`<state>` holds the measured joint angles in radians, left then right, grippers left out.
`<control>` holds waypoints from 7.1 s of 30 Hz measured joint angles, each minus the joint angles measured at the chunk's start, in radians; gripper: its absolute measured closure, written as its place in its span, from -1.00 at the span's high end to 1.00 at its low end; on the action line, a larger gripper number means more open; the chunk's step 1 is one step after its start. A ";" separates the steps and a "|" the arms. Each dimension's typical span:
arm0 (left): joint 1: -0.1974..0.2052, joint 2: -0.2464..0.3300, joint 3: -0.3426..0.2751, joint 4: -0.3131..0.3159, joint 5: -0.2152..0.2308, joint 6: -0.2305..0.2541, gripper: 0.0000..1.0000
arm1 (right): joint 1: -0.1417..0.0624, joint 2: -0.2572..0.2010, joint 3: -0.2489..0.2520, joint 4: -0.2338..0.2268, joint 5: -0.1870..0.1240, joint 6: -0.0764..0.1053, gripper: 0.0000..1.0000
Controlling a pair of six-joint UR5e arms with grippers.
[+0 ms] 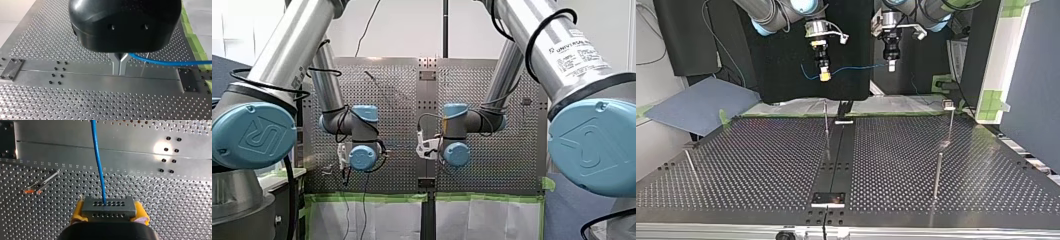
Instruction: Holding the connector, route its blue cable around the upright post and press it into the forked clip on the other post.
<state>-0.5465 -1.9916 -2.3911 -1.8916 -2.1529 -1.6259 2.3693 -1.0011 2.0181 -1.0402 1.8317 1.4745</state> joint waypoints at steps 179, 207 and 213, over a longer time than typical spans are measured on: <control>0.017 -0.058 0.031 -0.026 0.003 0.081 -1.00 | 0.046 0.067 0.006 0.006 0.006 -0.008 -1.00; 0.066 0.094 0.083 -0.153 0.061 -0.009 -1.00 | 0.006 -0.032 -0.124 0.189 0.060 0.107 -1.00; 0.073 0.159 0.123 -0.213 0.026 -0.008 -1.00 | 0.005 -0.087 -0.171 0.245 0.006 0.109 -1.00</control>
<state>-0.4736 -1.8325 -2.2682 -2.1041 -2.1273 -1.6337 2.3742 -1.0884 1.8468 -0.7952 1.8382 1.5831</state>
